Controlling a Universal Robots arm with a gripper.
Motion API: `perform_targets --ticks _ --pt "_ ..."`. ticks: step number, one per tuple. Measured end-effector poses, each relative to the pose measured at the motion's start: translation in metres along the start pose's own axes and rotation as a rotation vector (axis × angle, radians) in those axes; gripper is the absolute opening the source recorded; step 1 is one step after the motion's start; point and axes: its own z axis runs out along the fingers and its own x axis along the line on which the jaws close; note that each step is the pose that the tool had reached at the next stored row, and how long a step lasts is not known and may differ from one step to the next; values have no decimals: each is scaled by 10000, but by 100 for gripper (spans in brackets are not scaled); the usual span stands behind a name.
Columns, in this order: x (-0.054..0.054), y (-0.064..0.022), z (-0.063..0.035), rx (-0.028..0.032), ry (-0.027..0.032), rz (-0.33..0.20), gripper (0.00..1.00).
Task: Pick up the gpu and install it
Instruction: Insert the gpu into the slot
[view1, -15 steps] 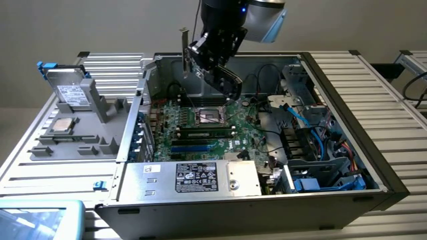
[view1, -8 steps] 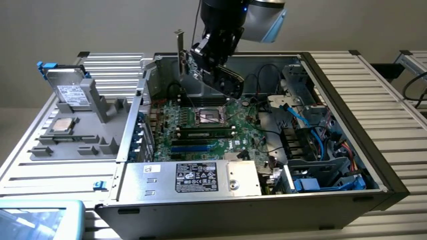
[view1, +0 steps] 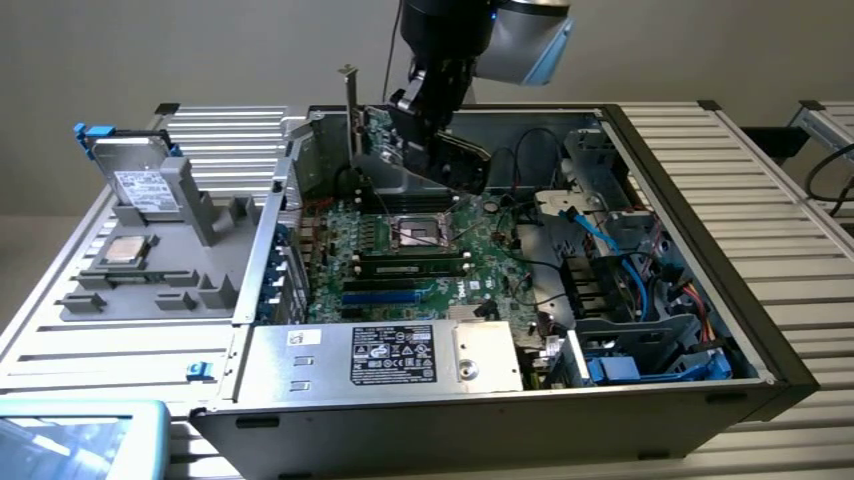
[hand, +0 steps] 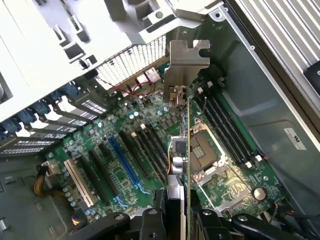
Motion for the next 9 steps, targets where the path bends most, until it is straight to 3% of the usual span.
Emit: perform_targets --ticks 9 --pt "0 0 2 -1 184 -1631 29"
